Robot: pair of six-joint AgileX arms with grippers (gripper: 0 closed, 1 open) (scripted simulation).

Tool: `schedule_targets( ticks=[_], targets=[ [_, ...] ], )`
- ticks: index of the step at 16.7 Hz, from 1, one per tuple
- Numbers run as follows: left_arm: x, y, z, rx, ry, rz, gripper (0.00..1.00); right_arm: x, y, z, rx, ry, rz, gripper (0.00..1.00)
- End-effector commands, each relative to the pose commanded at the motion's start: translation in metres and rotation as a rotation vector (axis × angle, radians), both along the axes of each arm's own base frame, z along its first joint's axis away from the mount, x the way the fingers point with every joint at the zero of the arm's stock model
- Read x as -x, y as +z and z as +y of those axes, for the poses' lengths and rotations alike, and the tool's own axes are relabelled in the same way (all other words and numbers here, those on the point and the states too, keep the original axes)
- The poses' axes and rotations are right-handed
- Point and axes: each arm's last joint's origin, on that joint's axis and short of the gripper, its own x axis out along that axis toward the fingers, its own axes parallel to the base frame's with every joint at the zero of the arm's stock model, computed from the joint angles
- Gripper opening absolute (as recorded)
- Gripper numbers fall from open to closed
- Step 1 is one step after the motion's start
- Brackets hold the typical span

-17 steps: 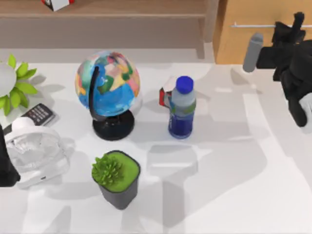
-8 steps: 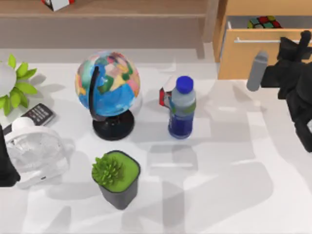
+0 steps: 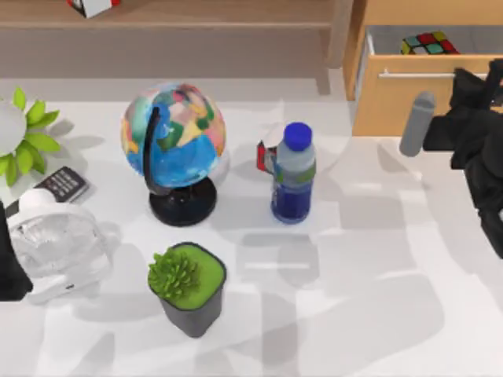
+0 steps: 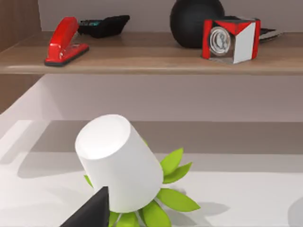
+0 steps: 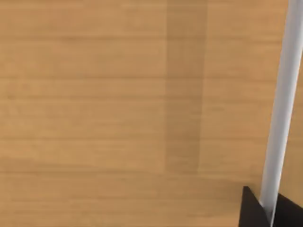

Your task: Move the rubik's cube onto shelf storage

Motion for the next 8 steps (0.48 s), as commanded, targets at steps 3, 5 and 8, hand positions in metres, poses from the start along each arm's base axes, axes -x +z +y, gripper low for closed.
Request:
schedule_targets(
  ticks=[3, 5, 8],
  targets=[
    [0.0, 0.0, 0.0, 0.0, 0.0, 0.0, 1.0, 0.023, -0.001, 0.001, 0.0, 0.0, 0.003, 0.0],
    [0.0, 0.0, 0.0, 0.0, 0.0, 0.0, 1.0, 0.043, -0.003, 0.0, 0.003, 0.0, 0.013, 0.0],
    [0.0, 0.0, 0.0, 0.0, 0.0, 0.0, 1.0, 0.059, -0.001, 0.0, 0.001, 0.0, 0.004, 0.0]
  ],
)
